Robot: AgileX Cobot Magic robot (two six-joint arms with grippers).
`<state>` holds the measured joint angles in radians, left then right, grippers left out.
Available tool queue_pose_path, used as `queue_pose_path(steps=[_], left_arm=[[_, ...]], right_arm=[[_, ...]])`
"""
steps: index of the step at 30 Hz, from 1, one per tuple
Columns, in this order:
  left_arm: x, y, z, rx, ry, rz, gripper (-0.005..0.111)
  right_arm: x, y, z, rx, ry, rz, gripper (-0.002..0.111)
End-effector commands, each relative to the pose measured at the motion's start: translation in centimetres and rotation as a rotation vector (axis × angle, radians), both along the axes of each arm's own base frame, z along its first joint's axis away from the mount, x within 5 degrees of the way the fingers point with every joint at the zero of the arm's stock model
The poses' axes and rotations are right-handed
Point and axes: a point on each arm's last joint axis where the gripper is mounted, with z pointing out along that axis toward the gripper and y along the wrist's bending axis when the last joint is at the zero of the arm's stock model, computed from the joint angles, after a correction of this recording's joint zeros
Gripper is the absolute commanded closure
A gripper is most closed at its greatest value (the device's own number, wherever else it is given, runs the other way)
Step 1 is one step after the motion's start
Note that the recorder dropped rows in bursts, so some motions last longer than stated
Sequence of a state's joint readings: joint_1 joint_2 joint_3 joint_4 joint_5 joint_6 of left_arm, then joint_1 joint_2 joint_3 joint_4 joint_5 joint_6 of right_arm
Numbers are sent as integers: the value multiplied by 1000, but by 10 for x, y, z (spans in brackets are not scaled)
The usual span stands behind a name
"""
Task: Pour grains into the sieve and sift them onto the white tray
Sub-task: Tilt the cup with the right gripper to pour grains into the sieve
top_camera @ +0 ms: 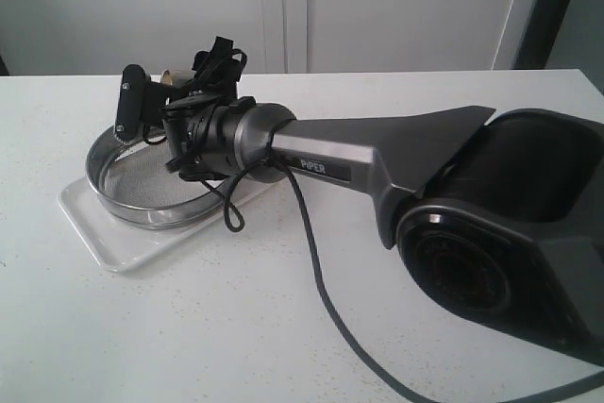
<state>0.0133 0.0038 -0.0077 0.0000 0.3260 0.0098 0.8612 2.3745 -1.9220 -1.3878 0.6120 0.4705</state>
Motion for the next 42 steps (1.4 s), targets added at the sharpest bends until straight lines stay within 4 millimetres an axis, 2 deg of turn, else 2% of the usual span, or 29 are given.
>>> queue_pose_path(steps=[1, 13, 26, 42], left_arm=[[0, 0, -3, -9, 11, 5, 107], [0, 0, -3, -9, 11, 5, 107], [0, 0, -3, -9, 11, 5, 107], [0, 0, -3, -9, 11, 5, 107]], right_arm=[[0, 1, 12, -25, -62, -3, 108], [2, 0, 18, -91, -139, 12, 108], [7, -2, -11, -240, -179, -16, 108], [7, 0, -9, -334, -233, 31, 108]])
